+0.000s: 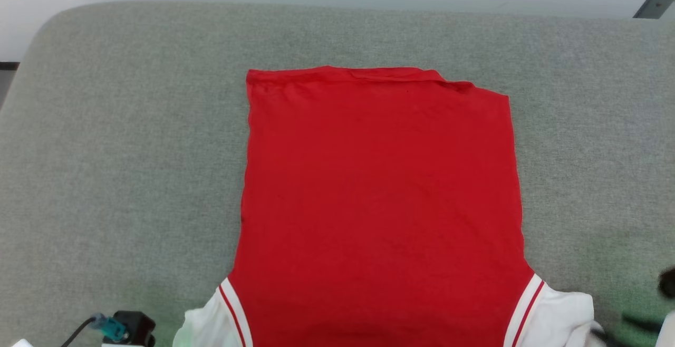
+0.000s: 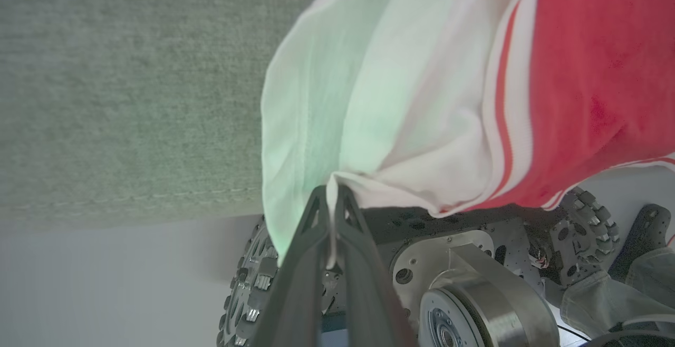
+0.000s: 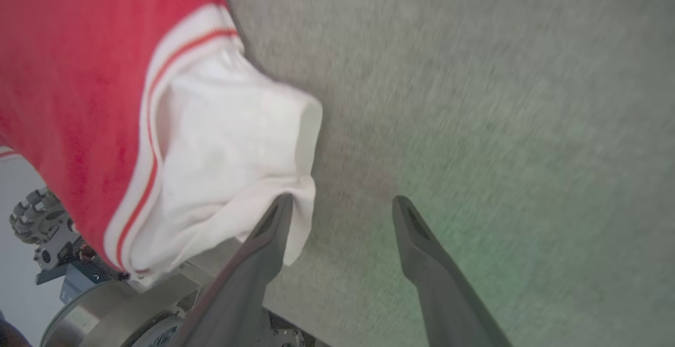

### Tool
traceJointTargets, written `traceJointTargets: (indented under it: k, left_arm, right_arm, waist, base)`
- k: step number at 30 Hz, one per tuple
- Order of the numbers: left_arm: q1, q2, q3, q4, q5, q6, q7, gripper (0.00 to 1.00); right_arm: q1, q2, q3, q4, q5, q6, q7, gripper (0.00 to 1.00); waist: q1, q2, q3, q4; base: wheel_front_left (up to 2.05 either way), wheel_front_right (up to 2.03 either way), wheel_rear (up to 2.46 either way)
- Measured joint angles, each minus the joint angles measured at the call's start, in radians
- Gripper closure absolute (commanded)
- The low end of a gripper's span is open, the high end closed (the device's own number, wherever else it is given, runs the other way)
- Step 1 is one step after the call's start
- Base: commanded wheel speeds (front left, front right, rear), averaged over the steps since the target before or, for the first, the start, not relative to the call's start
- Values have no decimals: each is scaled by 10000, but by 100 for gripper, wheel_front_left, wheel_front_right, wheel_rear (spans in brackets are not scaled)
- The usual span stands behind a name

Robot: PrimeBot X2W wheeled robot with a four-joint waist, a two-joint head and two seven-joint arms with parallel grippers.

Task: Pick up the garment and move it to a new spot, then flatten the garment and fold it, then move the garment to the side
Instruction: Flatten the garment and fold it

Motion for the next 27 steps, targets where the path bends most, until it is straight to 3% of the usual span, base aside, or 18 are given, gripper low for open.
traceJointTargets:
  k: [5,11,19,24,27]
  left_arm:
    - [-185,-134,-23,-92,232,-38,-2,100]
    - [-696,-389,-67,-113,612,-217,100,100]
    - [-1458,-884,-209,153,1110,-614,368,100]
    - [-1799,-1193,-268,389,1244,-838,451,100]
    - [-2061,-1492,-311,598,1344,-1089,483,100]
  right_arm:
    - [-882,186,-1174,-851,-389,-2,188,0]
    - [-3415,1505,-1672,-506,-2073,-2,82,0]
    - [-6997,2598,-635,2617,-3373,-2,-602,0]
    - [-8254,2763,36,4385,-3419,-2,-681,0]
    - [-9151,2899,717,5789,-2926,0,-148,0]
  waist:
    - [0,0,33,90]
    - [0,0,313,257]
    - [0,0,869,730]
    - [0,0,1115,1088]
    - [0,0,1344,1466]
  base:
    - [0,0,0]
    - [0,0,0]
    - [0,0,0]
    - [0,0,0]
    - [0,0,0]
